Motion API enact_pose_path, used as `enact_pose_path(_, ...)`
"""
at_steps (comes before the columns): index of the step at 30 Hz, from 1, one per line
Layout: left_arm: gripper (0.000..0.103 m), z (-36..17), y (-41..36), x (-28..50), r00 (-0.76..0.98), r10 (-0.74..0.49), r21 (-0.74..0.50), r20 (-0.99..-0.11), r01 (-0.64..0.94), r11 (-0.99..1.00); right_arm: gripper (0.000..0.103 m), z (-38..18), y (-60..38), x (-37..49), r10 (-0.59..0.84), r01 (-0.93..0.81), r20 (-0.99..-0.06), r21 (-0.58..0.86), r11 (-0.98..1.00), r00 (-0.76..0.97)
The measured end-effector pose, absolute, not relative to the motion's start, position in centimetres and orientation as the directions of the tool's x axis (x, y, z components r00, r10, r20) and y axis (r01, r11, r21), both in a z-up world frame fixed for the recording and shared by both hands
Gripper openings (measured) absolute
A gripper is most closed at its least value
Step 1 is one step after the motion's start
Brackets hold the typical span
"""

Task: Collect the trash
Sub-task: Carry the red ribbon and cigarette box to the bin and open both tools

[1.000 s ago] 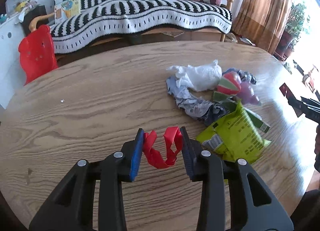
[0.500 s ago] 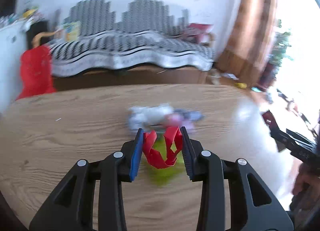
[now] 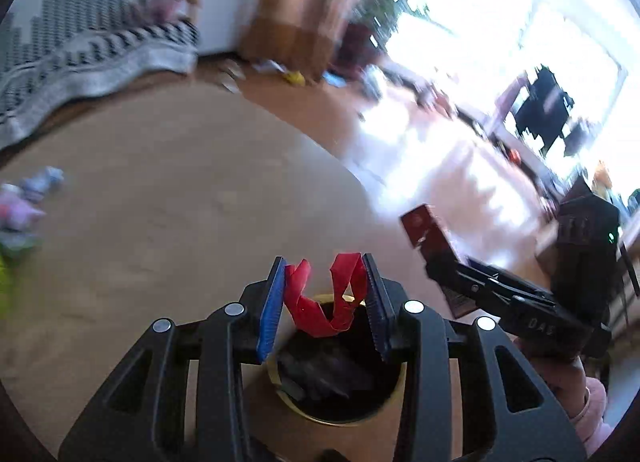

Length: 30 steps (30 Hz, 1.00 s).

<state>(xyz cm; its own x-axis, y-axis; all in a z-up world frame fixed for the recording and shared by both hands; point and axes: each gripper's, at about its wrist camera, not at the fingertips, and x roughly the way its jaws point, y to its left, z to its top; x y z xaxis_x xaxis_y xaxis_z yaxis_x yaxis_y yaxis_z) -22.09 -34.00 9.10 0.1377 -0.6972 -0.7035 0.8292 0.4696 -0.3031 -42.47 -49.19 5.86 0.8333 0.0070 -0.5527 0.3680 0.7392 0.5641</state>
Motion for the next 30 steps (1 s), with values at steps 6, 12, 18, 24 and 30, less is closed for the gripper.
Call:
enact_pose_path(6, 0.037, 0.8, -38.8, -25.5, -0.003, -0.585, -0.323, -0.811, 0.836, 0.443, 0.056, -4.7, -52.0, -47.2, 0.087, 0.508, -0.654, 0.657, 0.557, 0.751)
enact_pose_path(12, 0.036, -0.8, -40.1, -25.0, -0.035, -0.539, -0.325, -0.841, 0.831, 0.452, 0.056, -7.9, -52.7, -47.2, 0.152, 0.499, -0.626, 0.725, 0.475, 0.765)
enact_pose_path(18, 0.036, -1.3, -40.6, -25.6, -0.046, -0.53, -0.325, -0.847, 0.834, 0.447, 0.056, -8.4, -53.5, -46.7, 0.154, 0.513, -0.639, 0.718, 0.47, 0.753)
enact_pose_path(24, 0.037, -1.5, -40.6, -26.1, -0.065, -0.527, -0.339, -0.848, 0.83, 0.443, 0.056, -8.5, -53.9, -46.7, 0.159, 0.522, -0.639, 0.726, 0.448, 0.753)
enact_pose_path(30, 0.095, -2.1, -41.3, -27.3, -0.021, -0.483, -0.264, -0.875, 0.858, 0.44, 0.084, -8.9, -54.7, -46.7, 0.176, 0.554, -0.638, 0.75, 0.36, 0.749)
